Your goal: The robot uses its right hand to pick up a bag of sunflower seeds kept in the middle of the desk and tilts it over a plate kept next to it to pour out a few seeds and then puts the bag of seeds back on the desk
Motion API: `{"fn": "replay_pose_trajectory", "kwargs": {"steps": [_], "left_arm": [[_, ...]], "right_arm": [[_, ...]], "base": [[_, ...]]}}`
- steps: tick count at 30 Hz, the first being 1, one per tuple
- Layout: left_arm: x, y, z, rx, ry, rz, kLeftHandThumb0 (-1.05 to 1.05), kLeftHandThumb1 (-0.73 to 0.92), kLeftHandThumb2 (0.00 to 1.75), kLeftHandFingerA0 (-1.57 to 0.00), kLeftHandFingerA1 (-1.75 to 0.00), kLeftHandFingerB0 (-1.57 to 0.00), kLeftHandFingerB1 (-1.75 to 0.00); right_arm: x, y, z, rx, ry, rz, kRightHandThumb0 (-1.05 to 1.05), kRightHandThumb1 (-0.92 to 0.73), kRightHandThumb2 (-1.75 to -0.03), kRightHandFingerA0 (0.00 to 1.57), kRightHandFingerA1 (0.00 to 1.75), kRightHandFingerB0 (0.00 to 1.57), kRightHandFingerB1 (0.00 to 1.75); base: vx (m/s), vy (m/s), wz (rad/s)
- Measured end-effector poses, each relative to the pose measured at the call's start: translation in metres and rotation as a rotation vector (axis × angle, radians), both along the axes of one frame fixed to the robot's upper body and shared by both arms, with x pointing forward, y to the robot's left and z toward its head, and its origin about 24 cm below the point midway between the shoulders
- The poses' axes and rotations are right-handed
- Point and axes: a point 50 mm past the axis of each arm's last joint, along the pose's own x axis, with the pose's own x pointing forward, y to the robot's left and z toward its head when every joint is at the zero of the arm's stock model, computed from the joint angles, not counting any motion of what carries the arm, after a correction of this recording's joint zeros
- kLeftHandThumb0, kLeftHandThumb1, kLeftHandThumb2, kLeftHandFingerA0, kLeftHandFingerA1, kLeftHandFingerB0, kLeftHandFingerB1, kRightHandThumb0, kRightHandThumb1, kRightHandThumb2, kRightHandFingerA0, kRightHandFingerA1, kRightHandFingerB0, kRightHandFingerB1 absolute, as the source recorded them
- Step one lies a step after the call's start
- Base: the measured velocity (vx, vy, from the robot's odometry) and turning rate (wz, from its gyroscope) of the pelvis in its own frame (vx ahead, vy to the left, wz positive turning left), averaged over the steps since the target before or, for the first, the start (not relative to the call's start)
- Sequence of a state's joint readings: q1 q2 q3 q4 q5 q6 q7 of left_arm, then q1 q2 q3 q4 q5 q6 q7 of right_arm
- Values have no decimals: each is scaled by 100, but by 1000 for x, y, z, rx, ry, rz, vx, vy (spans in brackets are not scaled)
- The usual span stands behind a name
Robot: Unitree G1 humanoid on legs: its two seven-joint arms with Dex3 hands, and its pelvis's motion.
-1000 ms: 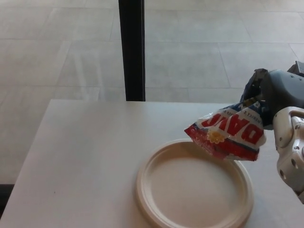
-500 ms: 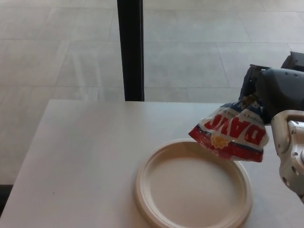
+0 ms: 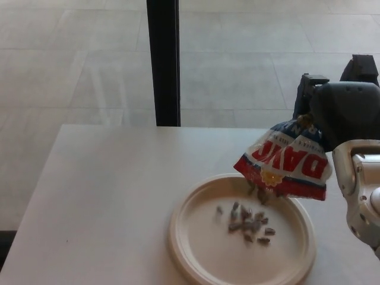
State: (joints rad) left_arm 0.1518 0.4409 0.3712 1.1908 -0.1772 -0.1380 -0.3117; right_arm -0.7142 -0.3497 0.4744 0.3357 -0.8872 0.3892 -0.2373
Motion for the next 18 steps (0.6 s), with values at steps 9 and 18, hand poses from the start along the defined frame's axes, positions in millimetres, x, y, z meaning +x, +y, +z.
{"fn": "replay_pose_trajectory", "kwargs": {"steps": [9, 18], "left_arm": [[1, 1, 2, 5, -6, -3, -35, 60, 119, -14, -62, -8, -56], [-2, 2, 1, 3, 1, 9, -34, 63, 120, -19, -64, -11, -57]], "right_arm": [[-2, 5, 2, -5, -13, 9, -30, -46, -89, 93, 175, 64, 168], [-6, 2, -16, 88, 86, -32, -34, -57, -89, 91, 175, 72, 150]], "base": [[0, 0, 0], [0, 0, 0]]}}
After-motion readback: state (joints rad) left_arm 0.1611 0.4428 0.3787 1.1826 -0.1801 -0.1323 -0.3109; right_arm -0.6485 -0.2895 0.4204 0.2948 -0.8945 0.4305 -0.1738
